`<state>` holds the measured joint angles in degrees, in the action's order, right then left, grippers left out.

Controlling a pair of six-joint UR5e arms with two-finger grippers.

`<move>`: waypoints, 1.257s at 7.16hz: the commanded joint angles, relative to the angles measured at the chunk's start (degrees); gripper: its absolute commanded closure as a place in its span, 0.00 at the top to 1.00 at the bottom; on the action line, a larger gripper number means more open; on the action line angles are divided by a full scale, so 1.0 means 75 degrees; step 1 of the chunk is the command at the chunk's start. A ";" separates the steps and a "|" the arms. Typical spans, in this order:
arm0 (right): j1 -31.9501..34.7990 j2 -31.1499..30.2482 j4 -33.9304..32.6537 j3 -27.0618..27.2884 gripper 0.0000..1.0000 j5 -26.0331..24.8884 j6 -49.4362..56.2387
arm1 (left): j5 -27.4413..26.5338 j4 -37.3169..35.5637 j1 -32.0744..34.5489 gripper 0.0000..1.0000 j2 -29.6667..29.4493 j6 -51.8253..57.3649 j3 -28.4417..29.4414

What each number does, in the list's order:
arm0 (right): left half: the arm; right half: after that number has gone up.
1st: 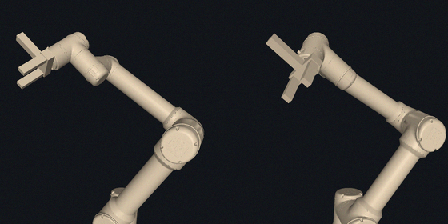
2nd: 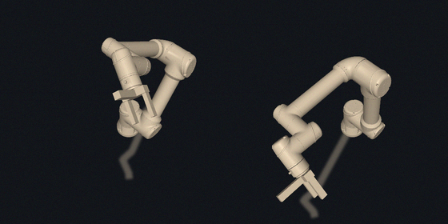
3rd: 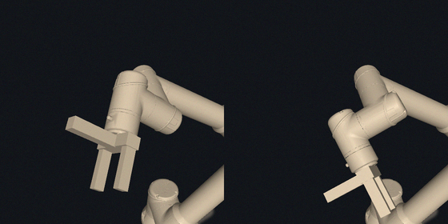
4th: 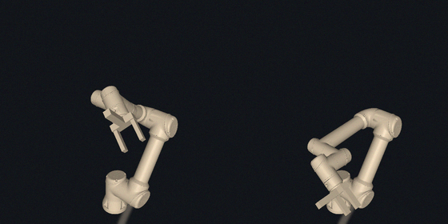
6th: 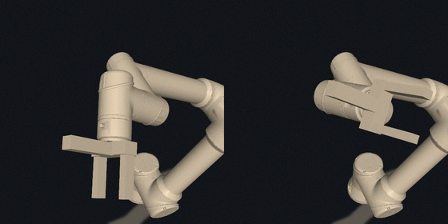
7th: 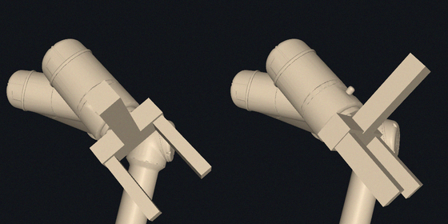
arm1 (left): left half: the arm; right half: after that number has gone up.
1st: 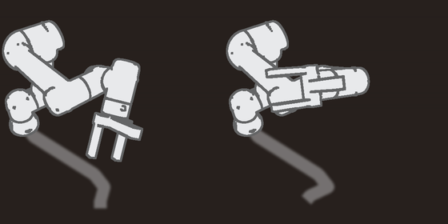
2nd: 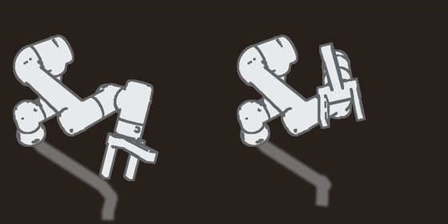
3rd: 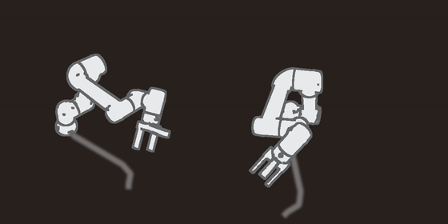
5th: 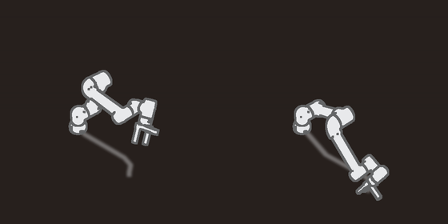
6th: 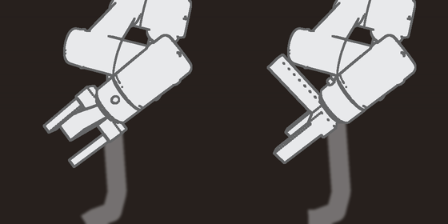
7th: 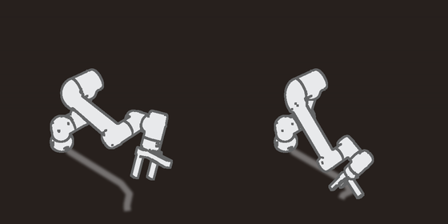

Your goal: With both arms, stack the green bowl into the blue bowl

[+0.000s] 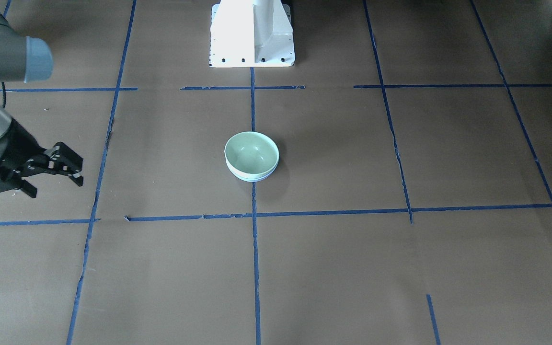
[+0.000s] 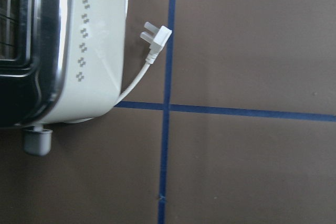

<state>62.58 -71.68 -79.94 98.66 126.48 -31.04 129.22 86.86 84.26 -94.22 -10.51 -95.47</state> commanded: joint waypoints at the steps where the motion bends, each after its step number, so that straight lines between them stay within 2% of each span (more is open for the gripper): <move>1: 0.1364 -0.0563 -0.0580 -0.0636 1.00 0.0571 0.2766 | 0.0299 -0.0330 0.0320 1.00 0.0349 0.1326 0.0084; 2: 0.1950 -0.0869 -0.0684 -0.0824 1.00 0.0864 0.3556 | 0.0789 -0.0354 0.0367 1.00 0.0525 0.1923 0.0107; 4: 0.2609 -0.1513 -0.0814 -0.0966 1.00 0.0996 0.4637 | 0.0981 -0.0249 0.0414 1.00 0.0855 0.1999 0.0084; 5: 0.3100 -0.1969 -0.0768 -0.1094 1.00 0.1147 0.4677 | 0.0982 -0.0249 0.0426 1.00 0.0855 0.1999 0.0073; 9: 0.3302 -0.2697 -0.0744 -0.1189 1.00 0.1171 0.4549 | 0.0982 -0.0249 0.0508 1.00 0.0949 0.1999 0.0037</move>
<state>86.20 -89.76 -85.31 89.94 134.91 3.52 136.58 84.99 87.99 -87.31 4.48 -95.15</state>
